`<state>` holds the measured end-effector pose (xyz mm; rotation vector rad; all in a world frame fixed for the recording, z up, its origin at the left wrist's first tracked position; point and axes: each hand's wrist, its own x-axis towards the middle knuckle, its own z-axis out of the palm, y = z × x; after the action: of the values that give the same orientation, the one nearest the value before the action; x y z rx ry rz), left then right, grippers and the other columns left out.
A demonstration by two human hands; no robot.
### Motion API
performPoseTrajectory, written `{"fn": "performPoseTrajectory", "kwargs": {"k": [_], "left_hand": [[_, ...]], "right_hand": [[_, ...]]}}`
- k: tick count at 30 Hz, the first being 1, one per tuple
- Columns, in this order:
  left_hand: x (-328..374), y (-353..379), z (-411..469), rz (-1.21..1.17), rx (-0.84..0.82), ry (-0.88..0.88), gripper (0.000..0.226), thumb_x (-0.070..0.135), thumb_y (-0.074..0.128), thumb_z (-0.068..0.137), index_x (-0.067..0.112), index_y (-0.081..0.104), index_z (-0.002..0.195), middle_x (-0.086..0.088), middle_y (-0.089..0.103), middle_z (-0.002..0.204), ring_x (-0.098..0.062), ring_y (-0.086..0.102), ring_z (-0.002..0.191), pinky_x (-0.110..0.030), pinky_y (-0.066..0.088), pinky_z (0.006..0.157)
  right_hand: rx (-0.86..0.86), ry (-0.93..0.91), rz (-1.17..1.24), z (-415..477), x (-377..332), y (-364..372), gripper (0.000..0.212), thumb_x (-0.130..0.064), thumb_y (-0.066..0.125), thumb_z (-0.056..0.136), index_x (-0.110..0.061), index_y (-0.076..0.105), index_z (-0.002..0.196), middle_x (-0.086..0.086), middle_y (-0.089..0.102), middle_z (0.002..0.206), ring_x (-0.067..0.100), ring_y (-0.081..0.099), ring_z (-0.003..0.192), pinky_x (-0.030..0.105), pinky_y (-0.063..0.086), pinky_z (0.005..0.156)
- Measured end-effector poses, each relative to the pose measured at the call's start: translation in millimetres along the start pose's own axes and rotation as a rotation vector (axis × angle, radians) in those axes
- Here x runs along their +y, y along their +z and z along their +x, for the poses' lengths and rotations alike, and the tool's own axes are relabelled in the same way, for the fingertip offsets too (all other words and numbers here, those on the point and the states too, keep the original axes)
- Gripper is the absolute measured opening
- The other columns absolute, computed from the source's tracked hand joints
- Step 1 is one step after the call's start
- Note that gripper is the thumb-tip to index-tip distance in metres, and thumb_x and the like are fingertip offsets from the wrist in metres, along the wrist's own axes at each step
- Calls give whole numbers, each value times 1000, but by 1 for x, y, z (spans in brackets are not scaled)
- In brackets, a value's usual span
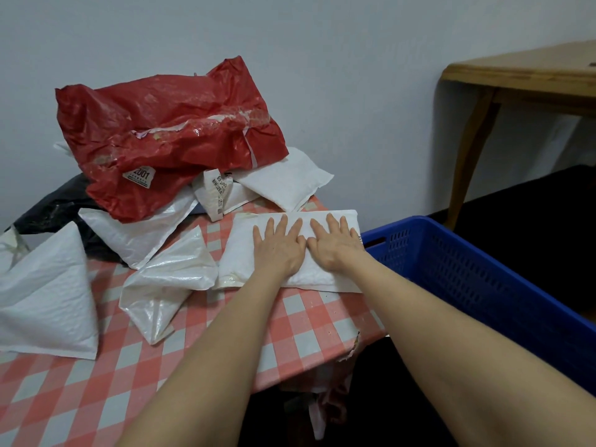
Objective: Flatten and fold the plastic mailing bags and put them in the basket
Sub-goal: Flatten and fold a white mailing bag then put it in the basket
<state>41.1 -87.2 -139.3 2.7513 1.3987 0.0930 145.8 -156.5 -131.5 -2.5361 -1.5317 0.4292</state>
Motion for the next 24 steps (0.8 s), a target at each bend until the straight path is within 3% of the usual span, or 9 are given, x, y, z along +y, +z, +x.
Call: {"fn": "performPoseTrajectory", "kwargs": {"k": [12, 15, 18, 20, 22, 24], "left_hand": [[-1, -5, -1, -12, -79, 36, 51, 36, 13, 103, 28, 9, 153, 1, -1, 161, -20, -3, 148, -48, -9, 116], [-4, -9, -4, 2, -60, 84, 49, 35, 17, 104, 26, 14, 152, -2, 4, 161, -21, 0, 148, -48, -6, 117], [-5, -19, -15, 7, -12, 129, 44, 28, 31, 101, 22, 34, 145, -6, 27, 154, -22, 23, 142, -44, 15, 115], [-5, -28, -24, 53, 117, 135, 38, 21, 39, 97, 18, 50, 132, -7, 44, 136, -26, 41, 125, -38, 34, 99], [-7, -39, -32, 165, 213, 117, 34, 16, 42, 93, 14, 54, 124, -8, 47, 126, -27, 42, 119, -37, 37, 89], [-14, -52, -37, 316, 243, 86, 35, 13, 43, 91, 11, 50, 126, -10, 45, 129, -28, 40, 122, -37, 36, 91]], "right_hand": [[-78, 25, -53, 4, -4, -5, 59, -48, 16, 101, -28, 3, 155, 4, -12, 162, 30, -13, 148, 47, 0, 120], [-44, 19, -55, 3, -6, -8, 59, -47, 20, 100, -24, 11, 154, 6, -2, 162, 32, -4, 148, 48, 9, 119], [-23, 24, -78, 3, -8, -17, 52, -40, 28, 99, -19, 24, 148, 10, 18, 154, 34, 19, 141, 47, 26, 110], [2, 40, -114, 4, -12, -25, 48, -37, 32, 99, -18, 29, 144, 10, 25, 149, 33, 28, 135, 47, 29, 107], [38, 48, -112, 6, -19, -30, 49, -35, 37, 99, -19, 30, 144, 10, 26, 150, 32, 28, 136, 47, 27, 108], [71, 34, -47, 7, -26, -31, 50, -33, 42, 98, -19, 31, 144, 9, 25, 151, 31, 26, 138, 46, 28, 109]]}}
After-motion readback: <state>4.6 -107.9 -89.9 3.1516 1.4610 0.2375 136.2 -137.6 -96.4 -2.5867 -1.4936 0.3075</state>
